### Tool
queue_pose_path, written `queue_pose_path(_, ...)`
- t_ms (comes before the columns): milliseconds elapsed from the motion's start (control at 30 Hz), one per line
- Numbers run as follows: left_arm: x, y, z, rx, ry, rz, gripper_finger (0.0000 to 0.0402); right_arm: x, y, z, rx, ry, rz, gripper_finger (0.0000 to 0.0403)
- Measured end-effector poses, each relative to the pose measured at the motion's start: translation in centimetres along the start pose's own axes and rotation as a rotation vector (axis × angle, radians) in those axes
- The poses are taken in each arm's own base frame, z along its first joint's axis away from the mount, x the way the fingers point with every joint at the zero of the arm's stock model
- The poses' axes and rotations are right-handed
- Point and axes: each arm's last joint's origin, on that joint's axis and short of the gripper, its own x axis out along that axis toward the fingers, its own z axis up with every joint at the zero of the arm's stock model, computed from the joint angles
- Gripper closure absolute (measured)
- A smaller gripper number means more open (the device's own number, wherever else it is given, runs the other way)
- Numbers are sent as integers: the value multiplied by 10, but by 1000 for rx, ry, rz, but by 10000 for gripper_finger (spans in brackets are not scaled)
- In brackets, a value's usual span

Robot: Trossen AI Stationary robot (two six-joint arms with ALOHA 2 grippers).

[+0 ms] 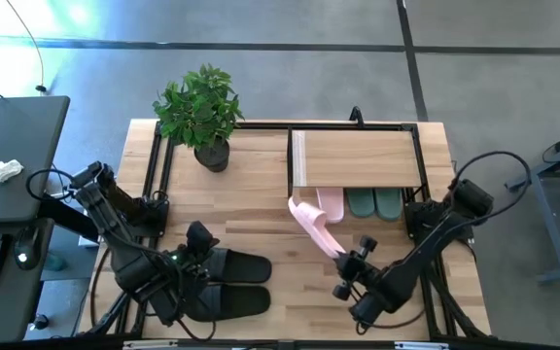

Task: Pick and place slides into the shelf
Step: Put the pink slide under the shelf

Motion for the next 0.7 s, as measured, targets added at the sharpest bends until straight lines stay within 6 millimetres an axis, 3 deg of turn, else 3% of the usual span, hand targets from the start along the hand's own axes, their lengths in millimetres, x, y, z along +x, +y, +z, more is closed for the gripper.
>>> queue_pose_path(700,24,-27,-7,-37,33,13,238,38,-18,26,123,39,-110,387)
